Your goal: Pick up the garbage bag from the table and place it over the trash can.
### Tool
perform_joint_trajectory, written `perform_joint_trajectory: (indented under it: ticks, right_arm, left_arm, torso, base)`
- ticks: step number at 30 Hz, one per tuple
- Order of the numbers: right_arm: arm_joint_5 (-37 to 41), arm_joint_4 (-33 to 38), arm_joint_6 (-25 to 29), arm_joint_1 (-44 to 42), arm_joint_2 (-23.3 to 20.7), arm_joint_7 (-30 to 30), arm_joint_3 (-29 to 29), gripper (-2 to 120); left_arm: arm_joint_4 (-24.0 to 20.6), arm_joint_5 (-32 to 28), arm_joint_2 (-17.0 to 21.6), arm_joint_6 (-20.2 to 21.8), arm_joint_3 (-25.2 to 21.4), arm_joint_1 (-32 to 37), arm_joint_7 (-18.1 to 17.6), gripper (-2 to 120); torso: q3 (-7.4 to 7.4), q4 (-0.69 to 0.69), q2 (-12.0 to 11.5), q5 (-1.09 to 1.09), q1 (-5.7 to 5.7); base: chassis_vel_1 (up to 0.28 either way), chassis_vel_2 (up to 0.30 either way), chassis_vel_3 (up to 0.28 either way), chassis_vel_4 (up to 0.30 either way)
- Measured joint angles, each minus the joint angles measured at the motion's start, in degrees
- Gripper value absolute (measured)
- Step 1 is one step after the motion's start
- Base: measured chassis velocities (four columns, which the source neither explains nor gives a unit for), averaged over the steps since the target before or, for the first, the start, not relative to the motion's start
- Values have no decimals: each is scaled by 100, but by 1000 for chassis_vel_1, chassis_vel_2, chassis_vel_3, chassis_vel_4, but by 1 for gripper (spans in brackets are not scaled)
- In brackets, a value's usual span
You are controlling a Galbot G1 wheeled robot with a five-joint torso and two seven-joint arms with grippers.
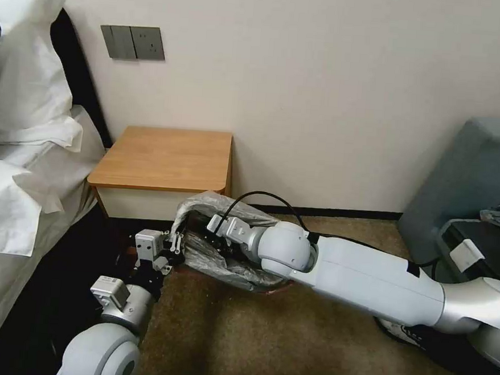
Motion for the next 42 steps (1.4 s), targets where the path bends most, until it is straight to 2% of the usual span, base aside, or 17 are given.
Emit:
perform_joint_trajectory:
  ticks: [8,18,29,42]
  right_arm:
    - [8,-101,0,98,72,128,-209,0]
    - [-76,-264,-1,122,119,132,-257,0]
    - [-133,-404,-3,61,174,168,-290,0]
    - [-183,-467,-3,13,150,208,-296,0]
  left_arm:
    - [-24,154,-1,-35,6,-33,63,6]
    - [-99,197,3,-35,8,-22,103,6]
    - [-105,535,-33,-131,46,24,223,6]
    - [-189,564,-51,-123,75,64,242,6]
  torso:
    - [0,0,0,0,0]
    - [0,0,0,0,0]
    - [0,0,-1,0,0]
    - [0,0,-1,0,0]
  base:
    - [0,0,0,0]
    - [0,0,0,0]
    - [0,0,0,0]
    - [0,0,0,0]
